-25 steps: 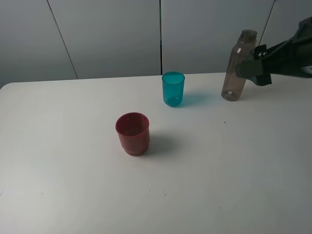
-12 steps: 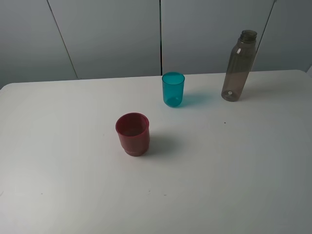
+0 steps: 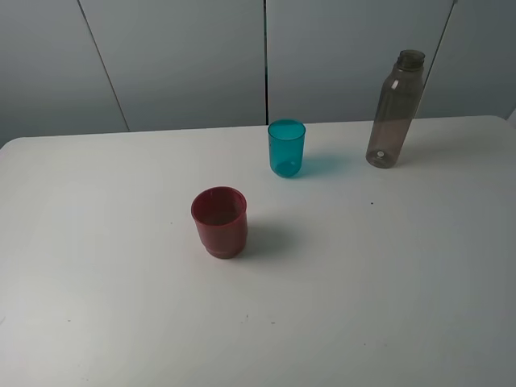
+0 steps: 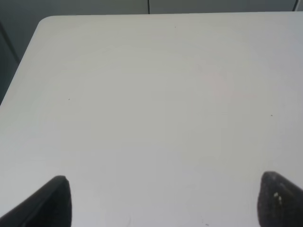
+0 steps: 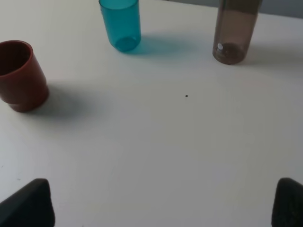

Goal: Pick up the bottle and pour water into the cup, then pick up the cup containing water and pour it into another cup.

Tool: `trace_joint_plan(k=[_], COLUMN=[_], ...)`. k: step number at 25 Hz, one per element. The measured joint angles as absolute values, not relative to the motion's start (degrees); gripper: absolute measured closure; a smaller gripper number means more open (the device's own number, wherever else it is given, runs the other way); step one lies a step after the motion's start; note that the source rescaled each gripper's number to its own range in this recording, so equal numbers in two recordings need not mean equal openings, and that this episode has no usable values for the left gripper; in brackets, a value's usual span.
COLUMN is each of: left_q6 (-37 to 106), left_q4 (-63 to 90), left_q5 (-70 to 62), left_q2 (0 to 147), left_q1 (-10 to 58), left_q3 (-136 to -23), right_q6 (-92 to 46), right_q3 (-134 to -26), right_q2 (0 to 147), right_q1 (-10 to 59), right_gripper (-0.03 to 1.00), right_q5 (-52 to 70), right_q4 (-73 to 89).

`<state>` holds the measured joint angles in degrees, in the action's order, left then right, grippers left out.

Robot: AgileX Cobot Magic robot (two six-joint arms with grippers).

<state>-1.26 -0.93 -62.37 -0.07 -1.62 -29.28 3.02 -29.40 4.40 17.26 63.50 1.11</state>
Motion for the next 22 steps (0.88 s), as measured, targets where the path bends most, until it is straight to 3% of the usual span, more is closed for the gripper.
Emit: trace_joint_plan(k=[12, 22], left_q6=[-1.3, -1.2], left_q4=[-0.9, -0.9], left_q5=[-62.4, -62.4], left_q2=[-0.1, -0.1], left_q1=[-1.6, -1.6], left_q3=[-29.3, -29.3], right_q6=[3.4, 3.6], right_q3=[-29.3, -29.3], right_q2=[1.8, 0.0], right_q1=[4.0, 1.9], right_gripper=[-0.03, -0.03], right_q5=[62.8, 62.8], right_q4=[1.1, 1.1])
